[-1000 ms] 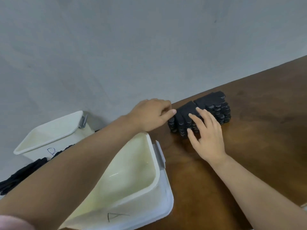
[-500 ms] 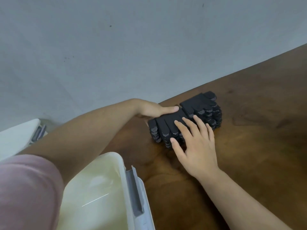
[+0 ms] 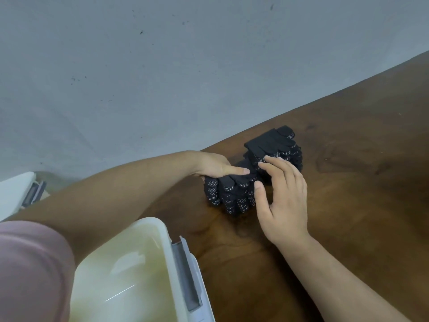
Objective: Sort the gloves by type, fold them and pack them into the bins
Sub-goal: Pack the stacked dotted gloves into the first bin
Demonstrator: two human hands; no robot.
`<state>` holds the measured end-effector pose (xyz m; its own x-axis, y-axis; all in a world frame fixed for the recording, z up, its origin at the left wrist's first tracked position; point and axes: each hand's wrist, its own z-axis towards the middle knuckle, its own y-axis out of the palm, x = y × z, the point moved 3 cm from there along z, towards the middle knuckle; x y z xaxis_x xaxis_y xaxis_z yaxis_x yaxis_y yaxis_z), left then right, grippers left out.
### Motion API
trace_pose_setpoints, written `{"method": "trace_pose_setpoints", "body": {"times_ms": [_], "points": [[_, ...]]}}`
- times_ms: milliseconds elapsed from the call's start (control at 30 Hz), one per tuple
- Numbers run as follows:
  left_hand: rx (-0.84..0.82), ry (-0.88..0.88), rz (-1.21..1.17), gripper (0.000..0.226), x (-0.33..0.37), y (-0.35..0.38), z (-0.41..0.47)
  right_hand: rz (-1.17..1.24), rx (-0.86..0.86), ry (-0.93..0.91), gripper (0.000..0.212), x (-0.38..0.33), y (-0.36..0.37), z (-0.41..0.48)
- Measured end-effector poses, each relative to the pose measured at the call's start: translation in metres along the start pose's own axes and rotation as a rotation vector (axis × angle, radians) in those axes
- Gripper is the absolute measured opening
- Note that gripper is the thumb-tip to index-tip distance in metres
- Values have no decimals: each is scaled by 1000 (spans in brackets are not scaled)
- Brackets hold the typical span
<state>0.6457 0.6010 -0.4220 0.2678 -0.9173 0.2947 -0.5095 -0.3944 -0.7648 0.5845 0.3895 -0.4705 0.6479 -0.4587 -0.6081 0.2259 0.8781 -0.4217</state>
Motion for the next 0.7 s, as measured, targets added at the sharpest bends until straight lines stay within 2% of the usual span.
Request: {"method": "trace_pose_setpoints", "body": {"times_ms": [100, 233, 300, 400, 533, 700], "points": [[-55, 15, -68, 79, 2, -3, -5, 42, 41, 15, 34, 2, -2, 1], [-215, 24, -272, 76, 4, -8, -17, 75, 62, 12, 32, 3, -4, 2], [-247, 35, -273, 73, 5, -8, -19, 83, 63, 9, 32, 3, -5, 2], [-169, 69, -125, 76, 5, -2, -10, 91, 52, 28, 32, 4, -4, 3], [-111, 78, -43, 83, 4, 6, -2, 93, 43, 48, 32, 6, -3, 3], [-130, 106, -104, 62, 12, 10, -9, 108, 52, 47, 31, 8, -2, 5]]}}
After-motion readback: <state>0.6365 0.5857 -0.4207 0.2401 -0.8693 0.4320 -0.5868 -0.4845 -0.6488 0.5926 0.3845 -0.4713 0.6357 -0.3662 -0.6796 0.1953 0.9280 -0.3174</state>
